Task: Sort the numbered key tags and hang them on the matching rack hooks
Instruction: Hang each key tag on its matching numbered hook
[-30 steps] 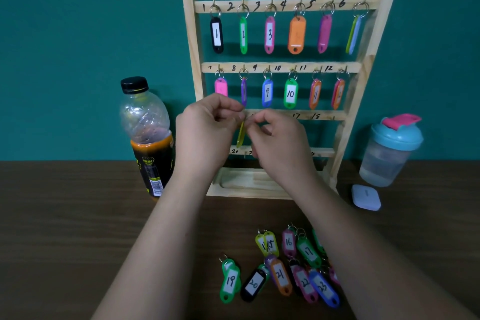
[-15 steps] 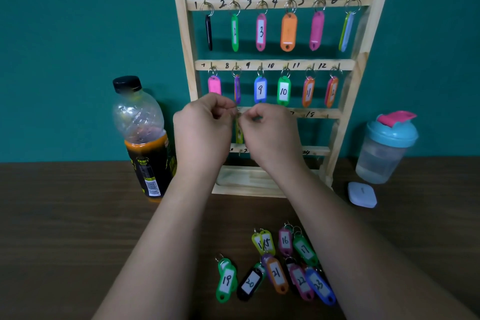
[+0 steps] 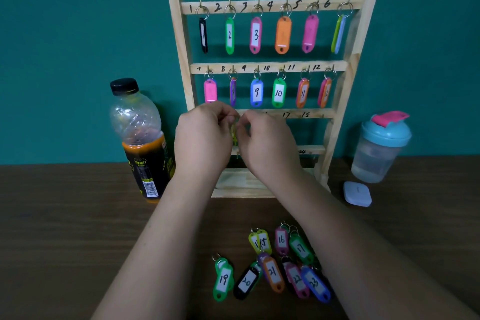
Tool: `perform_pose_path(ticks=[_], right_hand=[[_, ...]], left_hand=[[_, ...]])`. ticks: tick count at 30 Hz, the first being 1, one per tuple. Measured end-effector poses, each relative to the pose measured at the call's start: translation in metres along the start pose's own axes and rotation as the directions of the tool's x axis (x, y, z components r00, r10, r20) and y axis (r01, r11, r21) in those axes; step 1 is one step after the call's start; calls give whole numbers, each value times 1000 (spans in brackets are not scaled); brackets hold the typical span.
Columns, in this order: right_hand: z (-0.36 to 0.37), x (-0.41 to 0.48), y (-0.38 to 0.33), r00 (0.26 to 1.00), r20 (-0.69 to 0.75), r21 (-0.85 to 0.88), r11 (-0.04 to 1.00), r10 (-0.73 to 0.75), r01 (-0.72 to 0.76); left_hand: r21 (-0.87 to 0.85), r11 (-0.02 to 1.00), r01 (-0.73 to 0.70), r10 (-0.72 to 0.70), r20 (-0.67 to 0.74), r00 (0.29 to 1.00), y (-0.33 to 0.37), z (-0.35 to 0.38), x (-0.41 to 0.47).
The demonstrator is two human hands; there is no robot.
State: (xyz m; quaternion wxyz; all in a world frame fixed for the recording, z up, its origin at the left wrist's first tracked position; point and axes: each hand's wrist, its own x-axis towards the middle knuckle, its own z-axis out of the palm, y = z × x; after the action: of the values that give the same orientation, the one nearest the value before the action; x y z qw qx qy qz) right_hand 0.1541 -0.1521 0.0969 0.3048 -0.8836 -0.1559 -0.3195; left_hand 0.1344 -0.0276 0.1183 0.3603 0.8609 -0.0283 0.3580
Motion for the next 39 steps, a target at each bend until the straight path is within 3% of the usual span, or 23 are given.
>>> perform_pose_path(ticks=[7, 12, 19, 22, 26, 29, 33, 36, 39], right_hand=[[-16, -19, 10, 998, -36, 111, 992, -53, 56], [-36, -47, 19, 999, -28, 189, 982, -22, 27], [-48, -82, 37, 957, 264, 184, 968, 121, -173], [-50, -94, 45, 904, 396, 46, 980, 161, -195], [-46, -105, 49, 793, 579, -4, 974, 188, -227], [-40, -113, 47, 748, 636, -50, 978, 189, -204], [-32, -119, 41, 784, 603, -122, 988, 150, -95], [-29, -119, 36, 804, 581, -177, 984, 130, -32], [-28, -118, 35, 802, 576, -157, 985, 155, -77]], left_hand=[[57, 998, -20, 20, 0, 1000, 6, -3, -6], [68, 991, -117, 121, -45, 992, 3, -3, -11], [41, 986, -161, 163, -42, 986, 0, -10, -29], [22, 990, -137, 137, -8, 990, -3, -10, -43], [-3, 999, -42, 42, 152, 988, -10, -6, -58], [48, 999, -21, 3, 347, 938, -21, -2, -69], [188, 982, -15, -102, 594, 798, -31, 4, -80], [231, 972, 41, -192, 686, 702, -37, 8, -85], [241, 970, 30, -200, 722, 663, -41, 12, -87]])
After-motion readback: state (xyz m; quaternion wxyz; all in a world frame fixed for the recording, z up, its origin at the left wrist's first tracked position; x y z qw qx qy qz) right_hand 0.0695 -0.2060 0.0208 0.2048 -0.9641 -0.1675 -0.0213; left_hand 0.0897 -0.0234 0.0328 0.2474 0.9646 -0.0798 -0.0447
